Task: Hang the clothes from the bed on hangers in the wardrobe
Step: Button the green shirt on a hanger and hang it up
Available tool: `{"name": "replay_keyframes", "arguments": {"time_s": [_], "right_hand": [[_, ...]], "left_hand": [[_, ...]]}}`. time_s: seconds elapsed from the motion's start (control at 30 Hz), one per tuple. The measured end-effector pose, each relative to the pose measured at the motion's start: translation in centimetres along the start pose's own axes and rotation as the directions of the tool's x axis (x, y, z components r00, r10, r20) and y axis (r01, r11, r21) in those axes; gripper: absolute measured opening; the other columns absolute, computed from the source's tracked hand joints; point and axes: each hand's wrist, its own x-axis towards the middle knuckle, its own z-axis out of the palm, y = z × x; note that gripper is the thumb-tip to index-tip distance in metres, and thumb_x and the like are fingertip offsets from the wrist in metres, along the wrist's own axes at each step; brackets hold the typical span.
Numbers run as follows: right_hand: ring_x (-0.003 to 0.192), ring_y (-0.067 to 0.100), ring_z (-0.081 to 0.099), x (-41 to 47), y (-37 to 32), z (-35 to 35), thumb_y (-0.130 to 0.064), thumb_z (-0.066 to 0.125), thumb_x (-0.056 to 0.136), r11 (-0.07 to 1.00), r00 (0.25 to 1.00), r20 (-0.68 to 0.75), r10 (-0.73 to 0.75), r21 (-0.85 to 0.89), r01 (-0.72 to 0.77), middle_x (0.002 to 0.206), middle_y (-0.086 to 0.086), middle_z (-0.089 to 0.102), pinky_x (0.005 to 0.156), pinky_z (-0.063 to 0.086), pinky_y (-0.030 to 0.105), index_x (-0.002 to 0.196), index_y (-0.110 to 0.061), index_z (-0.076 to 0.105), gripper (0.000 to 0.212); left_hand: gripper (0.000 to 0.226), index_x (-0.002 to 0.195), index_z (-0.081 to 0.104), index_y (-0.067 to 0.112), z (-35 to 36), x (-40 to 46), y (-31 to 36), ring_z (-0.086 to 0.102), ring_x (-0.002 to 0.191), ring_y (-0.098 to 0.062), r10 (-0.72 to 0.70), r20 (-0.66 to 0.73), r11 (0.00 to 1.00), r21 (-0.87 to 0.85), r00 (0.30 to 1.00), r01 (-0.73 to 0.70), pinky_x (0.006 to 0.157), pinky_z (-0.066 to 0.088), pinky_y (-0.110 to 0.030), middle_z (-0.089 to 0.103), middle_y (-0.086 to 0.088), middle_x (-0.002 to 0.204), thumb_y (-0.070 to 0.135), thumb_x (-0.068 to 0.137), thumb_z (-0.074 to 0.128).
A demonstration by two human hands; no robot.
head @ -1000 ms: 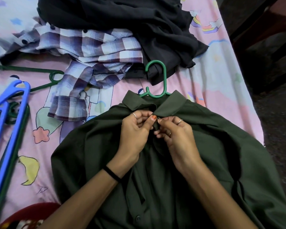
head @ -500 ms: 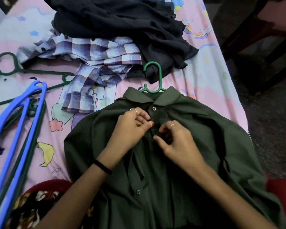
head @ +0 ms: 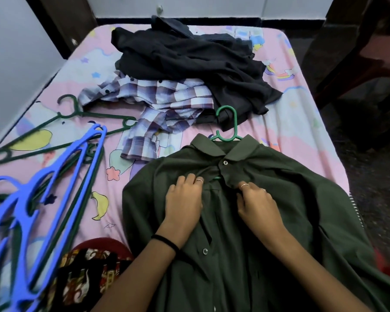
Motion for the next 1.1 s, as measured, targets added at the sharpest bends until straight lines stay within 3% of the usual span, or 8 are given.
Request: {"name": "replay_keyframes", "arguments": {"time_s": [0.07,0.23,0.5,0.57,0.63,0.7,0.87,1.1], "right_hand": [[0.102,0.032,0.057,0.1,-0.2,0.0,-0.024,0.044,0.098,0.998,1.000,0.011,-0.002,-0.058,0.003,0.112,0.005,0.058,0.070,0.044,0.036,0.116,-0.013,0.053,0.023],[0.098,0.036,0.060,0.4,-0.4,-0.3,-0.026,0.045,0.097,1.000,1.000,0.008,0.002,-0.031,-0.002,0.109,0.007,0.064,0.071,0.044,0.038,0.111,-0.013,0.055,0.021],[0.079,0.024,0.059,0.9,-1.4,0.6,-0.015,0.064,0.084,0.967,0.999,-0.048,-0.012,0.252,0.024,0.084,-0.002,0.059,0.067,0.044,0.033,0.086,-0.014,0.060,0.005],[0.066,0.015,0.058,1.4,-1.3,0.8,-0.012,0.067,0.082,0.921,0.997,-0.032,0.071,0.386,-0.053,0.070,-0.005,0.061,0.062,0.041,0.025,0.079,-0.016,0.060,0.009],[0.058,0.005,0.055,1.6,-0.7,1.2,-0.011,0.068,0.081,0.861,0.987,0.031,0.157,0.484,-0.152,0.063,-0.007,0.061,0.056,0.039,0.015,0.073,-0.018,0.060,0.013],[0.054,0.002,0.054,1.7,0.1,1.9,-0.008,0.069,0.081,0.779,0.971,0.089,0.222,0.583,-0.231,0.060,-0.007,0.062,0.056,0.040,0.012,0.070,-0.018,0.061,0.017],[0.059,0.009,0.055,2.0,1.1,2.6,-0.004,0.068,0.082,0.605,0.951,0.174,0.256,0.738,-0.298,0.062,-0.005,0.062,0.064,0.046,0.029,0.069,-0.015,0.061,0.018],[0.049,0.001,0.049,1.8,1.2,2.3,0.003,0.064,0.085,0.486,0.951,0.204,0.232,0.823,-0.295,0.061,0.003,0.055,0.051,0.040,0.013,0.072,-0.009,0.060,0.018]], "left_hand": [[0.036,0.086,0.071,0.018,0.5,0.1,0.1,0.060,0.071,-0.023,0.022,-0.006,1.000,0.016,1.000,-0.022,0.051,0.046,-0.030,0.061,0.000,0.080,0.018,0.053,0.086],[0.033,0.072,0.067,0.017,0.8,0.0,0.4,0.059,0.067,-0.023,0.050,0.002,0.998,0.040,0.999,-0.050,0.050,0.042,-0.028,0.060,0.000,0.073,0.014,0.045,0.087],[0.038,0.069,0.066,0.020,1.4,0.8,-0.2,0.060,0.063,-0.019,0.013,0.029,0.999,-0.032,1.000,-0.012,0.047,0.043,-0.027,0.061,0.003,0.065,0.022,0.041,0.091],[0.036,0.077,0.067,0.020,1.1,0.9,-0.6,0.062,0.070,-0.019,-0.030,0.031,0.998,-0.046,0.999,0.032,0.053,0.046,-0.029,0.063,0.004,0.073,0.027,0.051,0.090],[0.027,0.100,0.063,0.020,0.4,1.0,-0.7,0.059,0.097,-0.020,-0.060,0.064,0.995,-0.074,0.996,0.065,0.074,0.047,-0.033,0.063,0.003,0.098,0.033,0.079,0.073],[0.025,0.112,0.055,0.021,0.3,1.1,-1.4,0.050,0.111,-0.019,-0.066,0.079,0.985,-0.155,0.995,0.077,0.085,0.043,-0.033,0.056,0.004,0.112,0.036,0.091,0.058],[0.020,0.095,0.053,0.019,0.1,1.4,-2.9,0.050,0.096,-0.019,-0.073,0.140,0.929,-0.350,0.987,0.119,0.078,0.045,-0.035,0.039,0.009,0.084,0.028,0.085,0.068],[0.025,0.094,0.050,0.019,0.0,1.6,-3.6,0.047,0.081,-0.018,-0.102,0.056,0.889,-0.444,0.993,0.116,0.070,0.044,-0.035,0.037,0.009,0.076,0.015,0.081,0.071]]}}
